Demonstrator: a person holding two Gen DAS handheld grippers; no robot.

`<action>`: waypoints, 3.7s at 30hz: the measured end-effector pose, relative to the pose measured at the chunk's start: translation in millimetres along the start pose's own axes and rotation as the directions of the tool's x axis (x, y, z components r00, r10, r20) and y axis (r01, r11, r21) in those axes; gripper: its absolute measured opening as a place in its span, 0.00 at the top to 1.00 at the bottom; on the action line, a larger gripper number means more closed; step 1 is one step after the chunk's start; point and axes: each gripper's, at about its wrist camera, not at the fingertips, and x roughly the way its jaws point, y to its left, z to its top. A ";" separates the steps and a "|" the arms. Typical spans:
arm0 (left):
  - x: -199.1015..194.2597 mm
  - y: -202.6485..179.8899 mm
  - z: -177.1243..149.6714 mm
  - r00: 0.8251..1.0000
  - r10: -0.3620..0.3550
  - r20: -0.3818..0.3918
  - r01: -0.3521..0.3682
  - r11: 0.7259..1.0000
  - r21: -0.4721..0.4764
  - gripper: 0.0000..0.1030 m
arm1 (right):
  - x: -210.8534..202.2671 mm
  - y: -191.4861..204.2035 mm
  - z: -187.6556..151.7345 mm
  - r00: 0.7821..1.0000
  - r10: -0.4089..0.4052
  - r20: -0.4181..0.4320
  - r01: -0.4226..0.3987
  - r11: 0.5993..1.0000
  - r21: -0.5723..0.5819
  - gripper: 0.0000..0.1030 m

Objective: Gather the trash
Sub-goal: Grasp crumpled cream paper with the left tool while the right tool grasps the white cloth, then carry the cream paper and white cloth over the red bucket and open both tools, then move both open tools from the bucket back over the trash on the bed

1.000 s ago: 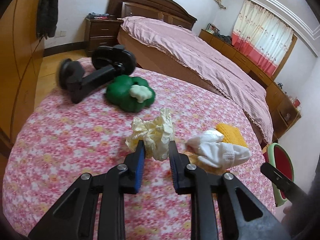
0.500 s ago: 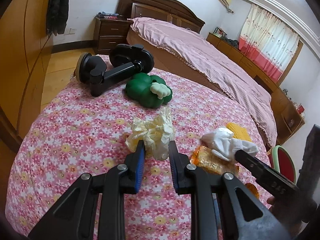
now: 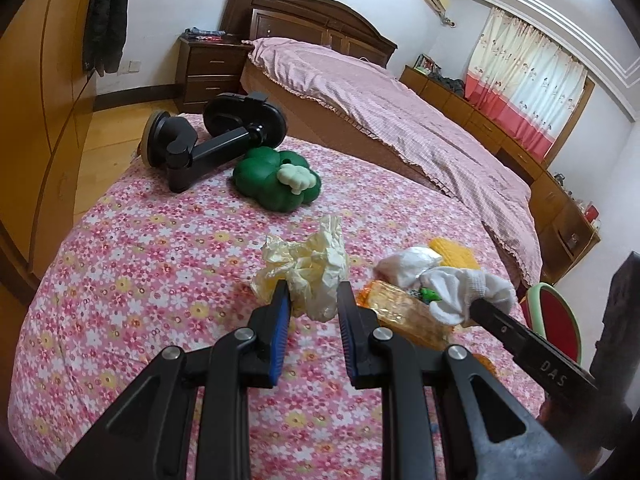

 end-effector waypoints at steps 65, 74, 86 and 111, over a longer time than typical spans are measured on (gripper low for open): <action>50.5 -326.2 -73.8 0.875 -0.367 -0.317 0.470 0.802 0.369 0.78 | -191.3 -257.5 -63.5 0.909 -0.369 0.193 0.241 0.844 0.479 0.82; 79.3 -350.4 -86.2 0.862 -0.341 -0.375 0.477 0.795 0.374 0.77 | -182.9 -285.0 -59.7 0.921 -0.348 0.175 0.228 0.846 0.482 0.80; 93.3 -354.1 -89.0 0.873 -0.304 -0.382 0.443 0.821 0.359 0.58 | -172.4 -297.4 -60.2 0.932 -0.321 0.171 0.201 0.847 0.492 0.64; 39.0 -286.1 -67.7 0.941 -0.232 -0.245 0.308 0.888 0.342 0.58 | -195.7 -263.1 -68.6 0.936 -0.278 0.214 0.130 0.842 0.523 0.52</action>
